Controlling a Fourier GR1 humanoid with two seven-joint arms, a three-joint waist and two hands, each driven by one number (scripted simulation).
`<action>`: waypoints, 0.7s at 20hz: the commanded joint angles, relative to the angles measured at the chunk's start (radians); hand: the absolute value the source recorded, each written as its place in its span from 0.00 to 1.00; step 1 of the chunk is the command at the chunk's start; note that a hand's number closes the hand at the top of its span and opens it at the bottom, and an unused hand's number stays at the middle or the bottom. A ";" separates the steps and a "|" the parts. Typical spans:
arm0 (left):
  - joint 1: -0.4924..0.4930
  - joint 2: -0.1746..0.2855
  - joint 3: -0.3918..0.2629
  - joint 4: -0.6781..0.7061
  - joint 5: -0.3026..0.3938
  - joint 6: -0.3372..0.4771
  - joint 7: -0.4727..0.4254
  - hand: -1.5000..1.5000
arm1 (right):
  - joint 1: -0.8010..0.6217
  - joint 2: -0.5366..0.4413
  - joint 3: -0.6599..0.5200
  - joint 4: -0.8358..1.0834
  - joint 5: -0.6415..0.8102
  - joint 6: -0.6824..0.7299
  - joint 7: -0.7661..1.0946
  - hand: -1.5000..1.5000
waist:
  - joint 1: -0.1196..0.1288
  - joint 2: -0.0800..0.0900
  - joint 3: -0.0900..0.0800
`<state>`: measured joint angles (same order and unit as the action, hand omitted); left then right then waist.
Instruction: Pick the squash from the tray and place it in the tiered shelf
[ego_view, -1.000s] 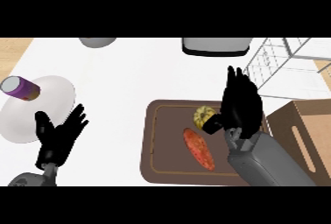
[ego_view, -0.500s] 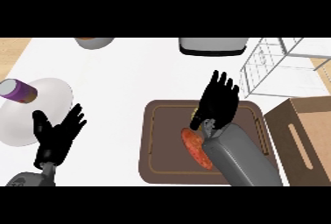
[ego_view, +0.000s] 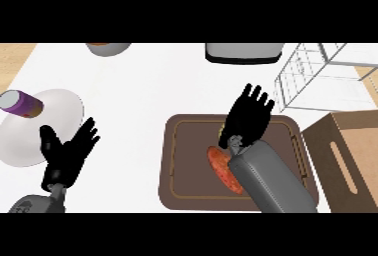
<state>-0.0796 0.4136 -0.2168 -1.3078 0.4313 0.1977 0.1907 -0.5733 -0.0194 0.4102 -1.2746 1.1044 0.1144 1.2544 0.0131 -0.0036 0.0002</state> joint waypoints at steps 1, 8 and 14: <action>0.031 -0.014 0.011 0.029 -0.001 -0.017 -0.037 0.50 | 0.008 0.018 0.021 0.009 0.017 0.011 0.233 0.00 | -0.002 0.001 -0.002; 0.022 -0.019 -0.006 -0.022 -0.020 0.009 0.013 0.50 | 0.025 0.019 0.020 0.085 0.055 -0.008 0.233 0.00 | 0.004 -0.001 -0.001; 0.013 -0.017 0.014 0.002 -0.018 -0.010 0.007 0.50 | 0.024 0.019 -0.001 0.109 0.102 -0.013 0.233 0.00 | -0.002 0.003 -0.001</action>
<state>-0.0649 0.4017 -0.2078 -1.3207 0.4169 0.1917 0.1995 -0.5590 -0.0042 0.3826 -1.2112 1.1676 0.1069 1.2572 0.0158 -0.0128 -0.0018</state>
